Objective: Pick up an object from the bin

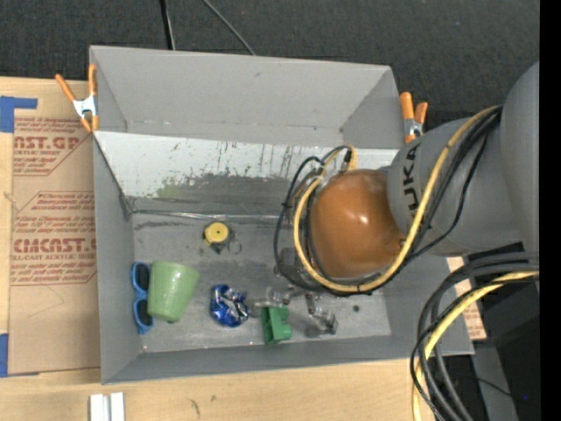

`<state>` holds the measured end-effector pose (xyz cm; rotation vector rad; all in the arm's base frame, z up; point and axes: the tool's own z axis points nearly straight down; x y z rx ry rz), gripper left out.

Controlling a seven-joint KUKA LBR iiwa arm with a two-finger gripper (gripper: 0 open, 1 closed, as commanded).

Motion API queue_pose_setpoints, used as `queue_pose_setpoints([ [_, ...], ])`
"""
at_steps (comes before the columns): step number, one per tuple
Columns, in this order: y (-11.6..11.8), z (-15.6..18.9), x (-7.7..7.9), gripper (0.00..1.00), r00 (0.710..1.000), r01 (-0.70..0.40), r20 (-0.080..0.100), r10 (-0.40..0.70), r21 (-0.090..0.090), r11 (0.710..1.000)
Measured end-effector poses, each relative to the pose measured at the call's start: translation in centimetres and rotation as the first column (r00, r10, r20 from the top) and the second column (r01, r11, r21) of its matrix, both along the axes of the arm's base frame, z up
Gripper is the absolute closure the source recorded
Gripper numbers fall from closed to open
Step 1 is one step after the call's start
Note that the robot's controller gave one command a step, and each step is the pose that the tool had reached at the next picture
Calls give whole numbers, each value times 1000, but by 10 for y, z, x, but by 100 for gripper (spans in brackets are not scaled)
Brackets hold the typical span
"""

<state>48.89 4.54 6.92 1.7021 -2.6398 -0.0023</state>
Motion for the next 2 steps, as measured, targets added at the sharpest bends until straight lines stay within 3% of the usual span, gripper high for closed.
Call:
queue_pose_setpoints([
  [1, 0, 1, 0, 100, 1000, 1, 1, -1, 1, 1000],
  [2, -1, 113, 11, 100, 1000, -5, 10, 5, 1, 1000],
])
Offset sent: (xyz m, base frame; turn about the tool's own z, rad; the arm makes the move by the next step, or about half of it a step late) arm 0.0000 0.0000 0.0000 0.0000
